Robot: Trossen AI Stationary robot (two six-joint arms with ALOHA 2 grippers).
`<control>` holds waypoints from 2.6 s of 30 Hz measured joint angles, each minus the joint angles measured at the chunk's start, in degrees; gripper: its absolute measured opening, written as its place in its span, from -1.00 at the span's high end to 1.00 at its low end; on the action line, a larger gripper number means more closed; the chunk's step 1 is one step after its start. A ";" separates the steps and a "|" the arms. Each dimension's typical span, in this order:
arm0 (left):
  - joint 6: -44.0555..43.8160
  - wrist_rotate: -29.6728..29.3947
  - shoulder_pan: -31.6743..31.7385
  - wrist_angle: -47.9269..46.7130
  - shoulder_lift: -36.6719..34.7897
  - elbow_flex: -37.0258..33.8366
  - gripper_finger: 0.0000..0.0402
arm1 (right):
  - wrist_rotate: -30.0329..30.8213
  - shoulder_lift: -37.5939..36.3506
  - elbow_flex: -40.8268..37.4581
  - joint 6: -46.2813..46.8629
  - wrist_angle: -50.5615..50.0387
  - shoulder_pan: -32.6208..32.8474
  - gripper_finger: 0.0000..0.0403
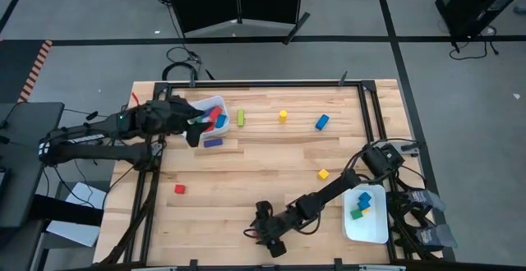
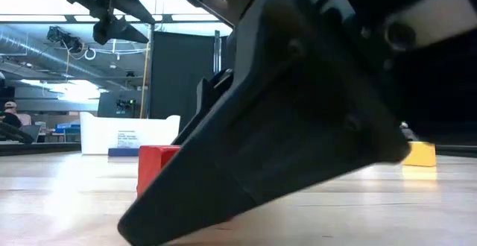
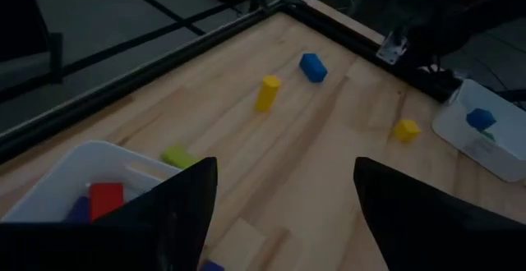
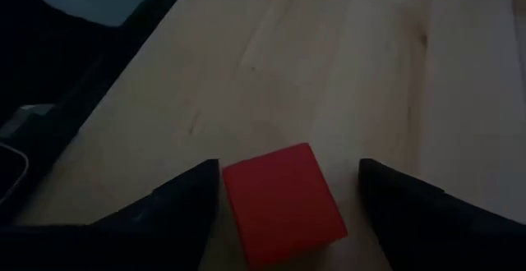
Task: Sort blocks by size
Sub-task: Put the small red block into the bottom white bin
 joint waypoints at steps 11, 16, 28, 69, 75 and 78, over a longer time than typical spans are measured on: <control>-2.51 -1.21 -7.51 -2.52 0.10 0.00 -0.37 | -0.38 -5.30 -0.25 -2.81 -10.70 0.74 0.30; -4.06 -1.20 -14.13 -4.47 1.72 0.00 -0.28 | 4.04 -16.54 -0.40 -2.06 -27.77 2.81 0.30; -15.37 -1.78 -32.42 -12.58 14.73 0.03 -0.17 | 11.15 -41.05 -9.24 44.35 -72.69 21.75 0.30; -28.84 10.77 -53.82 -28.17 41.94 -2.41 -0.54 | 27.62 -37.94 -12.53 43.19 -64.31 20.39 -0.42; -30.11 10.17 -53.80 -24.99 41.94 -4.11 0.04 | 28.00 -37.94 -12.53 41.41 -64.15 18.81 -0.39; -29.92 8.78 -53.84 -22.78 41.73 -4.55 0.36 | 28.19 -37.94 -12.53 40.87 -64.11 18.62 -0.36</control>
